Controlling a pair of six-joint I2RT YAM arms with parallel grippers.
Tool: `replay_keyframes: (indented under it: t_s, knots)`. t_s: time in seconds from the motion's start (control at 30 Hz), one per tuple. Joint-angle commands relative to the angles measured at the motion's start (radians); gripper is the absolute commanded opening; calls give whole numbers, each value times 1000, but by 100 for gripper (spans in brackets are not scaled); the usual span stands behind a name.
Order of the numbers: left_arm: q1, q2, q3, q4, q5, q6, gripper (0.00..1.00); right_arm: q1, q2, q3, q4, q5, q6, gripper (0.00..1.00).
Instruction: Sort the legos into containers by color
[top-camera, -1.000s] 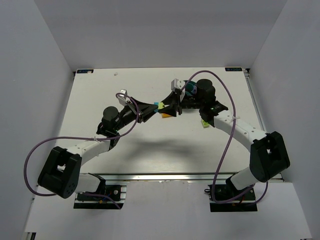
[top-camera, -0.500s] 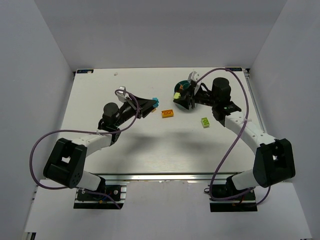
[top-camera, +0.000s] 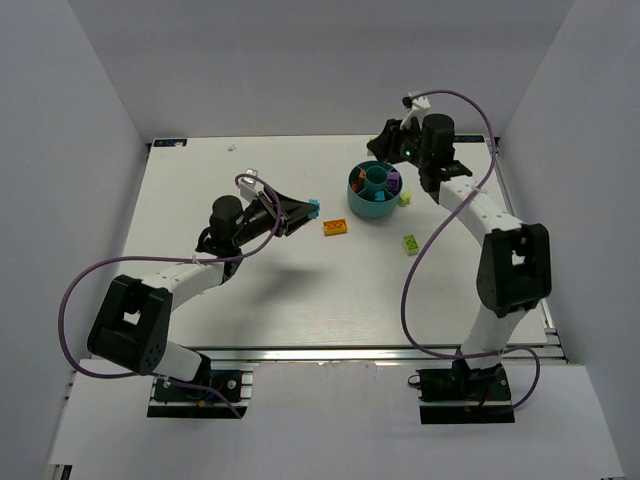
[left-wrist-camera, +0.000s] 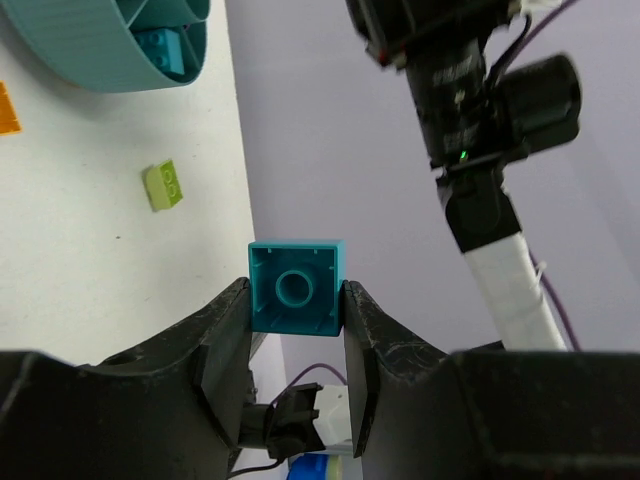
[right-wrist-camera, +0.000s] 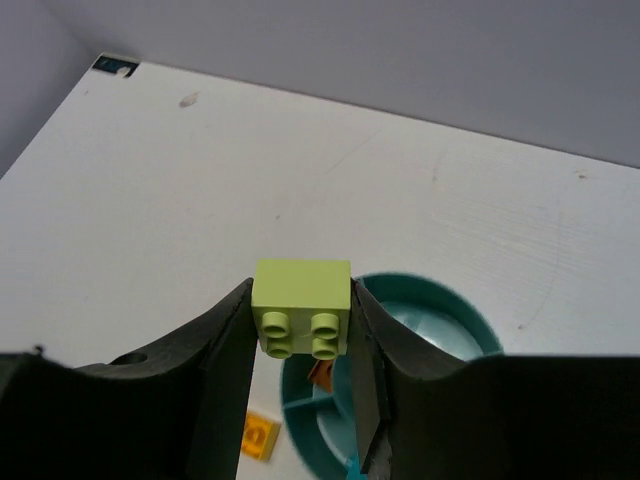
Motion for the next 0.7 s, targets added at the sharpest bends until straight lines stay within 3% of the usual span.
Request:
replay_keyframes:
  t_s: [0.0, 0.2, 0.67]
  knots:
    - [1, -40, 23, -53, 12, 56, 13, 0, 113, 157, -52, 127, 131, 0]
    - [1, -80, 8, -115, -4, 93, 13, -8, 233, 286, -115, 165, 165, 0]
    - [1, -54, 7, -104, -18, 93, 14, -19, 306, 258, -123, 179, 127, 0]
